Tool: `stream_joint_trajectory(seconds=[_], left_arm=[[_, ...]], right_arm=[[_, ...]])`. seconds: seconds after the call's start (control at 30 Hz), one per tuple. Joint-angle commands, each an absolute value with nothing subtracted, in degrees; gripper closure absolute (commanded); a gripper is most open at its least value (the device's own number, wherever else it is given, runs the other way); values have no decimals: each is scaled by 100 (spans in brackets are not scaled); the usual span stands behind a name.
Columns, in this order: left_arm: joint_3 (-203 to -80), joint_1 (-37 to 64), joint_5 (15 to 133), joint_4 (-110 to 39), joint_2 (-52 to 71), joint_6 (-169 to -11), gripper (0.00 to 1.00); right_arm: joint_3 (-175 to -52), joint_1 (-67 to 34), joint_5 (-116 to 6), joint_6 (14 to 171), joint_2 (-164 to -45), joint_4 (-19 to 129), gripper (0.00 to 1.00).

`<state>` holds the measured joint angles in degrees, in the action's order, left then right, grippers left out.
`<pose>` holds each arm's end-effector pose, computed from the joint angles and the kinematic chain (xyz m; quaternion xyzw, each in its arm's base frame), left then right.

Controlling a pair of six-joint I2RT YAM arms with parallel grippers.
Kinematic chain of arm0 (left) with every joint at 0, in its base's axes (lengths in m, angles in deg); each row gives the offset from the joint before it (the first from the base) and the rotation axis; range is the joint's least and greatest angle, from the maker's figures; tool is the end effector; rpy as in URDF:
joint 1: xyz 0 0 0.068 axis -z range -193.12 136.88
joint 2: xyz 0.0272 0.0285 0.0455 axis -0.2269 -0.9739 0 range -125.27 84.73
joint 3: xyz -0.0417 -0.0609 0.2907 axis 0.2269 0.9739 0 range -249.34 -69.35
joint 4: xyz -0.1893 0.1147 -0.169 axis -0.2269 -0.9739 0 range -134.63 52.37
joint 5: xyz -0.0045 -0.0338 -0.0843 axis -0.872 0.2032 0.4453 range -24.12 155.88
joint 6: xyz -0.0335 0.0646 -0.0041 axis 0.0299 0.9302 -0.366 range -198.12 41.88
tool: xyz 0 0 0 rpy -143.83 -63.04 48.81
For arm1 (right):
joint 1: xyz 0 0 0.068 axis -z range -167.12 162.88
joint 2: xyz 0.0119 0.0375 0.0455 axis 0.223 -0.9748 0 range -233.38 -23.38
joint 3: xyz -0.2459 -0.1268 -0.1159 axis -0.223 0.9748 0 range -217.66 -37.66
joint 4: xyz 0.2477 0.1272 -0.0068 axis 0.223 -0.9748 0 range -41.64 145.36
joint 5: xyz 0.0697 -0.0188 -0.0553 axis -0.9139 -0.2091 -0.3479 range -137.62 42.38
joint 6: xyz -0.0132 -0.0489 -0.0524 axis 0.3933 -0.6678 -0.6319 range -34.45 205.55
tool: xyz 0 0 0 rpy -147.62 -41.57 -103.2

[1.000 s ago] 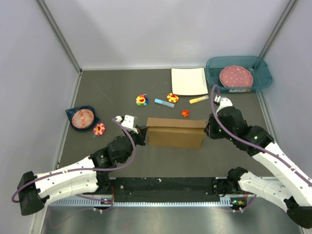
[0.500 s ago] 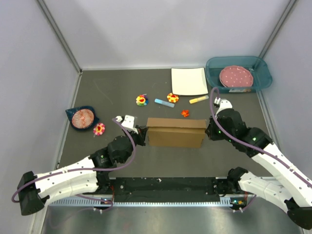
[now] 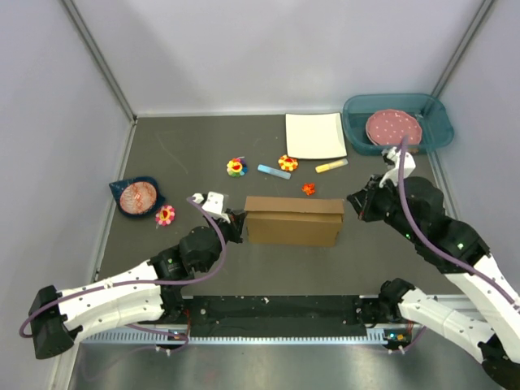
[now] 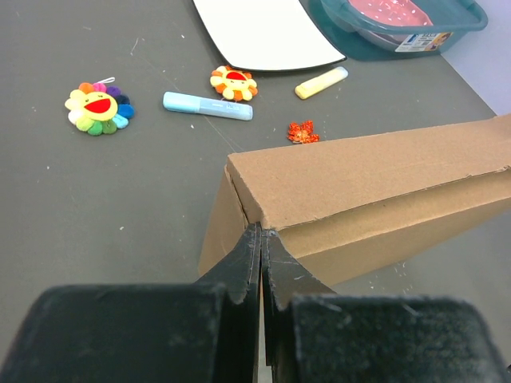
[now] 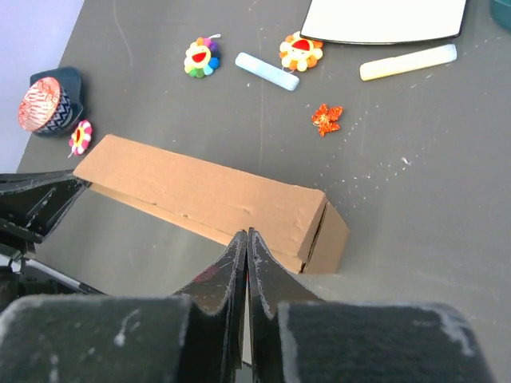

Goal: Fold the paper box

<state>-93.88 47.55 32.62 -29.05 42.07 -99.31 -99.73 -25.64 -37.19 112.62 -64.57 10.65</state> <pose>0.1255 -0.1555 0.2658 0.0731 0.7509 -0.2404 0.6107 0.1218 0.0830 0.4016 -0.0339 0.8352 0.2304 0.4982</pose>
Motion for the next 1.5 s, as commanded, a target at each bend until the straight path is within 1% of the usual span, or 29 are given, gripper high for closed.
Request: stream_joint_trajectory(seconds=[0.0,0.23,0.47,0.5,0.6,0.63,0.73,0.77,0.87,1.03,1.1,1.2,1.27,1.37,1.43,1.47], left_arm=[[-9132,4762,3476,-3737,4052,-10097,100],[-9114,4753,3529,-3737,4069,-10115,100],[-9123,4762,3555,-3737,4166,-10062,100],[-9193,4753,3555,-3928,4192,-10097,100],[-9334,4753,3441,-4228,4473,-10211,91],[-9404,4753,3432,-4246,4700,-10194,81],[-9492,4753,3406,-4045,5140,-9966,66],[-9553,4753,3432,-4053,5229,-9922,58],[-9896,4753,3564,-4149,5379,-9755,53],[-10388,4753,4283,-4185,5370,-9429,52],[-10502,4753,4390,-4141,5362,-9376,50],[-10442,4709,3812,-4010,5265,-9429,46],[-10371,4622,3643,-3808,5221,-9490,50],[-10187,4253,3905,-3272,5098,-9622,70],[-10143,3884,4204,-3035,4966,-9727,86],[-10151,3770,4476,-2842,4914,-9824,90]], right_arm=[[-9709,-2614,-3769,11279,-6820,1606,100],[-8576,-2614,-3673,11560,-6935,1625,100],[-8003,-2579,-3743,11991,-6856,1563,100],[-7959,-2570,-3778,12018,-6838,1563,100],[-7906,-2570,-3752,12035,-6786,1537,100],[-7950,-2570,-3734,12036,-6777,1528,100],[-8064,-2570,-3664,12027,-6803,1475,100],[-8090,-2570,-3629,12027,-6812,1449,100],[-8178,-2570,-3576,12018,-6829,1405,100],[-8249,-2570,-3514,11983,-6891,1379,100],[-8249,-2570,-3514,11992,-6900,1370,100],[-8258,-2561,-3541,11974,-6900,1379,100],[-8266,-2570,-3549,11991,-6882,1379,100],[-8258,-2570,-3567,11957,-6856,1379,100],[-8249,-2570,-3585,11948,-6847,1378,100],[-8240,-2570,-3585,11948,-6847,1370,100]])
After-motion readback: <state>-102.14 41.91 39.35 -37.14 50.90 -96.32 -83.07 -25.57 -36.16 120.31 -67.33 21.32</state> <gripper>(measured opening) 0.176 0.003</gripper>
